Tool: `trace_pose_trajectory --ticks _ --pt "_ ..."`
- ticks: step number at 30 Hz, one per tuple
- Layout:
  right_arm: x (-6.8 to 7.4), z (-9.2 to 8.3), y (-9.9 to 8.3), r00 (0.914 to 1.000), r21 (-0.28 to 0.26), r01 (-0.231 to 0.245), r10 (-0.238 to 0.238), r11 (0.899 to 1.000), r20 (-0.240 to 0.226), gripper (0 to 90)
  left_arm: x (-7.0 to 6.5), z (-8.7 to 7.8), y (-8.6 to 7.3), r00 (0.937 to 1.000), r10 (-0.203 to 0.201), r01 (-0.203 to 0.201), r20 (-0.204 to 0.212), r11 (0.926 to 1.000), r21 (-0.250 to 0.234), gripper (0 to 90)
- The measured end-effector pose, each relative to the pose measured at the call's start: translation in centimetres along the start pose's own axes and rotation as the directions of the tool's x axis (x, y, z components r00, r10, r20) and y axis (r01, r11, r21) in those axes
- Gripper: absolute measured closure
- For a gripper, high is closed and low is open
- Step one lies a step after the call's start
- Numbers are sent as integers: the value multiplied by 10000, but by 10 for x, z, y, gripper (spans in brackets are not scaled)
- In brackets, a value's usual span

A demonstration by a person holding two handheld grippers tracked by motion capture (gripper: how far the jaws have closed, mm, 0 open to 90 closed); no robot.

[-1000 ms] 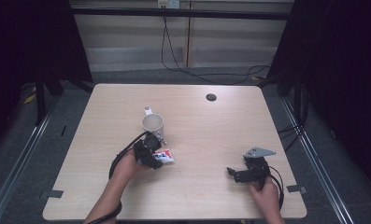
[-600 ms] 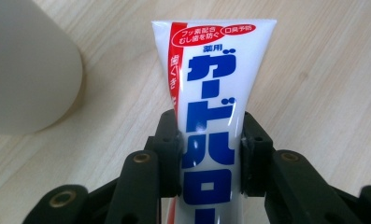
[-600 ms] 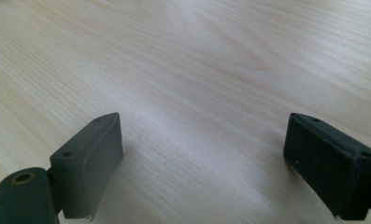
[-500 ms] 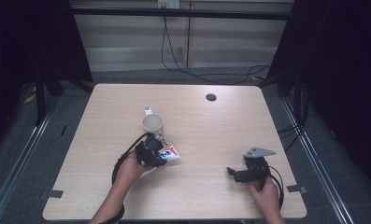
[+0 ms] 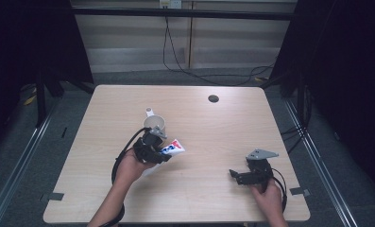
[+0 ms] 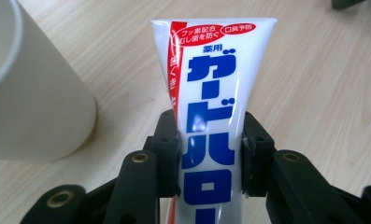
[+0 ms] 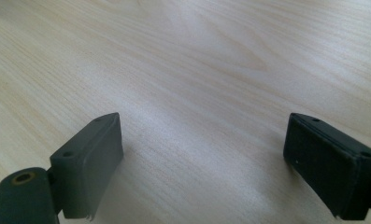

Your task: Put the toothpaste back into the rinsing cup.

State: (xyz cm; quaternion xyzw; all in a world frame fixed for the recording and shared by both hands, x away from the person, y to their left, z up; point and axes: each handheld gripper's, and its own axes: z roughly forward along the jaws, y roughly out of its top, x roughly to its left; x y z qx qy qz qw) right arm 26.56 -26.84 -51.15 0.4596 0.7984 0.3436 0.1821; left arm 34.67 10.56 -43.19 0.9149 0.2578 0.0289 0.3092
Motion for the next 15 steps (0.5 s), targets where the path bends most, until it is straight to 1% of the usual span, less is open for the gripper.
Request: trace_pose_trajectory --ticks 1,5,7,11,13,14,15 --pt "0 0 0 10000 -7 24 -24 10000 0 114 0 -1 0 9999 -108 108 0 9996 -243 657" --pt "0 0 0 10000 0 0 0 10000 1 114 2 -8 2 9999 -141 140 -3 9992 -365 655" --pt "0 0 0 10000 1 0 0 10000 5 114 3 -12 3 9996 -286 284 -27 9982 -521 654" --pt "0 0 0 10000 0 -3 3 10000 4 114 6 -23 7 9991 -423 415 -63 9944 -972 653" --pt "0 0 0 10000 -2 -5 5 10000 4 114 6 -26 8 9985 -521 502 -148 9924 -1128 652" --pt "0 0 0 10000 -1 -2 2 10000 5 114 7 -28 9 9985 -513 491 -164 9919 -1170 651" --pt "0 0 0 10000 -1 -5 5 10000 6 114 7 -30 9 9982 -583 561 -138 9905 -1254 651"
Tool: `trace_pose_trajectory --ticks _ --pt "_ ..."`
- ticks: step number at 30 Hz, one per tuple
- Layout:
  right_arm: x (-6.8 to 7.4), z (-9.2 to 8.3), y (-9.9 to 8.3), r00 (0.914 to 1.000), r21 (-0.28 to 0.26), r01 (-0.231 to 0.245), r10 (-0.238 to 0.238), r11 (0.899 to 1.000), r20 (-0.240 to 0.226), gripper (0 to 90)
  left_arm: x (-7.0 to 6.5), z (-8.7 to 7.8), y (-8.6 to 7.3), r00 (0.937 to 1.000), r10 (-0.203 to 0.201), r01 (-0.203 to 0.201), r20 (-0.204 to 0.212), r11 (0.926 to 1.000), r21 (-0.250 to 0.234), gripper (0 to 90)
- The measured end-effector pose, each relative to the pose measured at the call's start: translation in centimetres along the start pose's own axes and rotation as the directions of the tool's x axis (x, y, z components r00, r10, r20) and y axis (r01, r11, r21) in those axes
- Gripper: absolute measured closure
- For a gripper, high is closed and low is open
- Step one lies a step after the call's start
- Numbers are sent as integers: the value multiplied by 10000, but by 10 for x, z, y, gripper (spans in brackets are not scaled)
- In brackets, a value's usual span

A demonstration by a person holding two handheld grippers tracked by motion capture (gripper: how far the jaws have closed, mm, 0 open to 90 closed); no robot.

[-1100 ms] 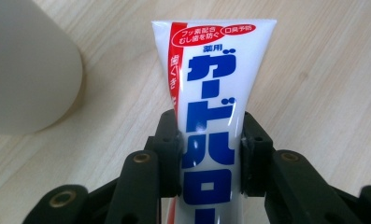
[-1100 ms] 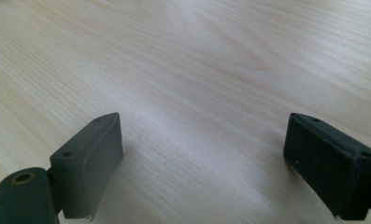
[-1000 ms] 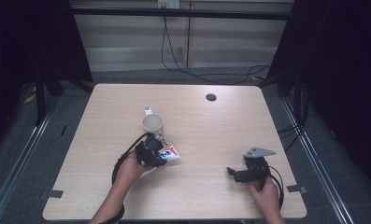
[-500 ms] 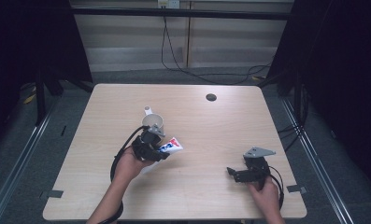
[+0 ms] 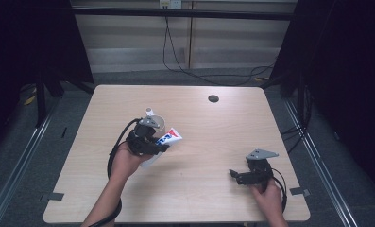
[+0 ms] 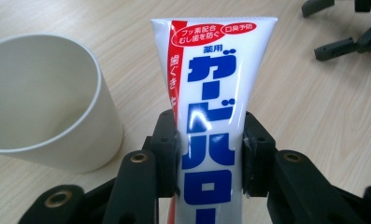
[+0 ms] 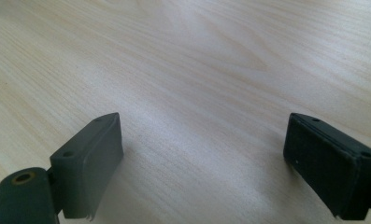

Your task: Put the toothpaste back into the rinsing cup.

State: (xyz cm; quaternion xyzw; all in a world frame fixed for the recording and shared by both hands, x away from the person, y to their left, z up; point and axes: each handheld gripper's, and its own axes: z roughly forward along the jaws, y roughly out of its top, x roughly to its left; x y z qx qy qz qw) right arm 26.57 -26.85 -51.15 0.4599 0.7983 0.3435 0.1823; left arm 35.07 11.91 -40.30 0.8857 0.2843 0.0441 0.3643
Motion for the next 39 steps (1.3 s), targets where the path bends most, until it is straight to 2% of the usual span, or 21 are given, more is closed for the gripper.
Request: trace_pose_trajectory --ticks 7,8,9,17,26,29,39 --pt "0 0 0 10000 -7 12 -12 10000 19 114 3 -6 5 9996 -238 235 -129 9995 -217 648" --pt "0 0 0 10000 -7 12 -12 10000 19 114 4 -7 6 9998 -161 157 -151 9996 -228 648" --pt "0 0 0 10000 -3 1 -1 10000 16 114 4 -8 7 9995 -262 257 -202 9993 -269 648" --pt "0 0 0 10000 3 -15 15 10000 18 114 7 -17 15 9986 -338 311 -409 9974 -646 645" --pt "0 0 0 10000 3 8 -8 10000 16 114 10 -25 24 9972 -509 444 -543 9924 -1145 643" --pt "0 0 0 10000 4 -15 15 10000 18 114 11 -27 27 9962 -676 597 -553 9894 -1326 642" --pt "0 0 0 10000 4 -12 12 10000 20 114 15 -27 34 9945 -842 744 -627 9866 -1453 642"
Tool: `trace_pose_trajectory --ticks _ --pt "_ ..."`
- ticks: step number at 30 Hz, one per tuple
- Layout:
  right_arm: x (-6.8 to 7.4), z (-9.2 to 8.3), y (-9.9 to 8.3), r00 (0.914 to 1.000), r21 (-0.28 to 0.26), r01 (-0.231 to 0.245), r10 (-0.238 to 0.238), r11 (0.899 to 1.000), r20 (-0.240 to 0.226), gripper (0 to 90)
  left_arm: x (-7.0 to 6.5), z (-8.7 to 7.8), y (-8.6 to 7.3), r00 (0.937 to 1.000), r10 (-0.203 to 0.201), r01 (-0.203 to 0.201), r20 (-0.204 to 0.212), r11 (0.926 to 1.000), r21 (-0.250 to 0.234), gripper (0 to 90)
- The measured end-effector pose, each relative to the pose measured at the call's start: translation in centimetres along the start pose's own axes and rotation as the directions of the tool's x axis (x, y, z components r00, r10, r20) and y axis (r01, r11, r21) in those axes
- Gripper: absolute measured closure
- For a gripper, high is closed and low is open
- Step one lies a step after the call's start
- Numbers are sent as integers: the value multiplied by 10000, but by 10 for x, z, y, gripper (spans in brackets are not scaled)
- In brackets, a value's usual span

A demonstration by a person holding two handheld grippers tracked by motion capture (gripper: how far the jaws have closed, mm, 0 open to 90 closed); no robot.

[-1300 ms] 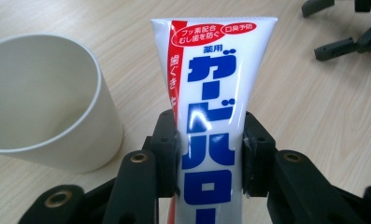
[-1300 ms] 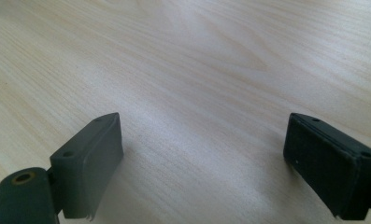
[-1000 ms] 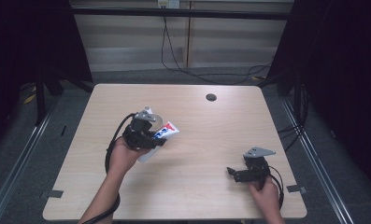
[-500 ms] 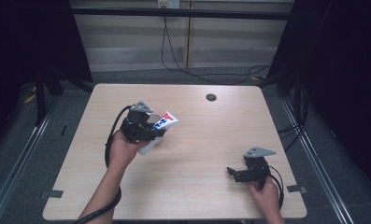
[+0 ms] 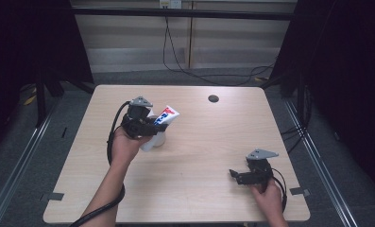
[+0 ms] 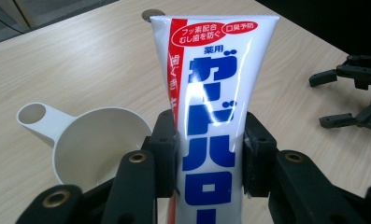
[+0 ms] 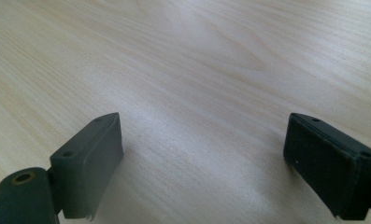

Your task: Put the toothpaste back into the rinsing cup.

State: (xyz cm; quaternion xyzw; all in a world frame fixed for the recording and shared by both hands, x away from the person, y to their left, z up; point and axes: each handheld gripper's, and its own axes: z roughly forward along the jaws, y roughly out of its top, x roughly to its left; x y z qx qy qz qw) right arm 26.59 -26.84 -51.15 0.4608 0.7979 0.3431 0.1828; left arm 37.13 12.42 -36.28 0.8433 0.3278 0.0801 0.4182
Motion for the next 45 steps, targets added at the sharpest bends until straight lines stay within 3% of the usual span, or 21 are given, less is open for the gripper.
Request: trace_pose_trajectory --ticks 10,36,45 --pt "0 0 0 10000 0 -2 2 10000 1 114 4 -2 13 9996 52 -53 -286 10000 -30 643" --pt "0 0 0 10000 -22 12 -12 10000 10 114 24 3 31 9950 -707 656 -707 9952 -724 647" --pt "0 0 0 10000 -15 -14 14 10000 12 114 31 6 34 9939 -742 675 -812 9943 -825 647"
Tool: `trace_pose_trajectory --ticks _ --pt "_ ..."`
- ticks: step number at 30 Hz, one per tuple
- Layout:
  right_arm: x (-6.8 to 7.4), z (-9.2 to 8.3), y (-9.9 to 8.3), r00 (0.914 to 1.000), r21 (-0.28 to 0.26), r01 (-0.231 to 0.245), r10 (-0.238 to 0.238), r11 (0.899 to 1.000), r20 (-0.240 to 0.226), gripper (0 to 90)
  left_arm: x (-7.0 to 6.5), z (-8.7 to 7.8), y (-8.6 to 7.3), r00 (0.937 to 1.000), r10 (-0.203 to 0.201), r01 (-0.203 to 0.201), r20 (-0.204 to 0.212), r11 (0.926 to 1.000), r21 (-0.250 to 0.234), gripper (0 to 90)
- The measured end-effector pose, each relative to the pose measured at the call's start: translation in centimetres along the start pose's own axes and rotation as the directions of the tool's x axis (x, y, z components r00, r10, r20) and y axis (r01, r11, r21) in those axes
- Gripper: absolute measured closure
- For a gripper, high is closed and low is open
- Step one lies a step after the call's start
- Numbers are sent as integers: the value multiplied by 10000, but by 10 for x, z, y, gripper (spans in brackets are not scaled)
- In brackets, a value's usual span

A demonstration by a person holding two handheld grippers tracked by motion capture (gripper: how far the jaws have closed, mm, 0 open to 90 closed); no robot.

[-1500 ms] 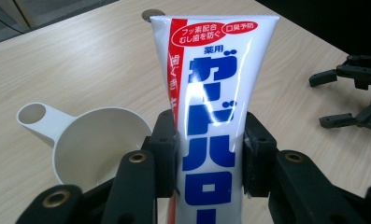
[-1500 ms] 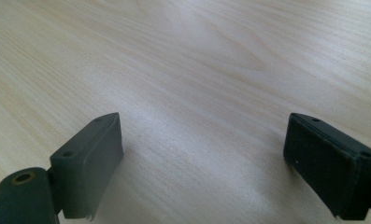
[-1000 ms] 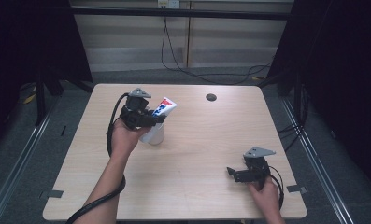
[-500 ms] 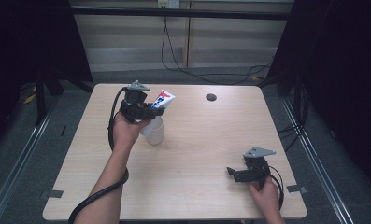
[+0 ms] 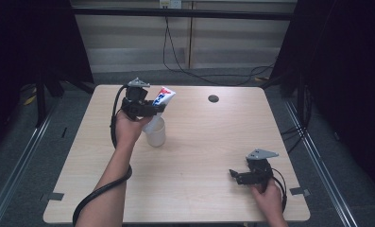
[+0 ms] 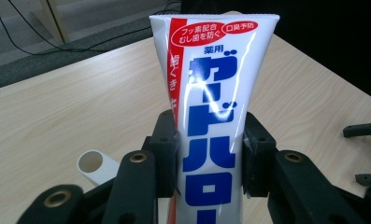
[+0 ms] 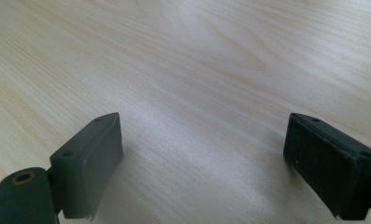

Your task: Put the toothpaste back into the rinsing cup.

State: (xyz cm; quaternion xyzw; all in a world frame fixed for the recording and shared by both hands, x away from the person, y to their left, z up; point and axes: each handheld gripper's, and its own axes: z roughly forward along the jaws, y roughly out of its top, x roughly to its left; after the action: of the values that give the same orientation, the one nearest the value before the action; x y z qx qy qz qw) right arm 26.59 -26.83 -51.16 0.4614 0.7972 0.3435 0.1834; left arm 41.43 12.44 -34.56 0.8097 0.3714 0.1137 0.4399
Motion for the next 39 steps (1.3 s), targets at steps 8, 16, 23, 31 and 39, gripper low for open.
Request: trace_pose_trajectory --ticks 8,16,23,31,39 --pt "0 0 0 10000 -17 26 -26 10000 11 114 2 8 4 10000 -15 15 -33 9999 -108 645" --pt "0 0 0 10000 -5 6 -6 10000 3 115 5 15 3 9998 -56 52 -192 9998 -209 644" --pt "0 0 0 10000 -15 4 -4 10000 22 114 10 22 1 9994 -214 206 -287 9994 -285 642" --pt "0 0 0 10000 -1 9 -9 10000 17 114 13 28 -1 9984 -206 179 -524 9985 -517 640" --pt "-1 0 0 10000 -7 26 -26 10000 18 114 15 37 -2 9978 -351 328 -562 9986 -407 632"
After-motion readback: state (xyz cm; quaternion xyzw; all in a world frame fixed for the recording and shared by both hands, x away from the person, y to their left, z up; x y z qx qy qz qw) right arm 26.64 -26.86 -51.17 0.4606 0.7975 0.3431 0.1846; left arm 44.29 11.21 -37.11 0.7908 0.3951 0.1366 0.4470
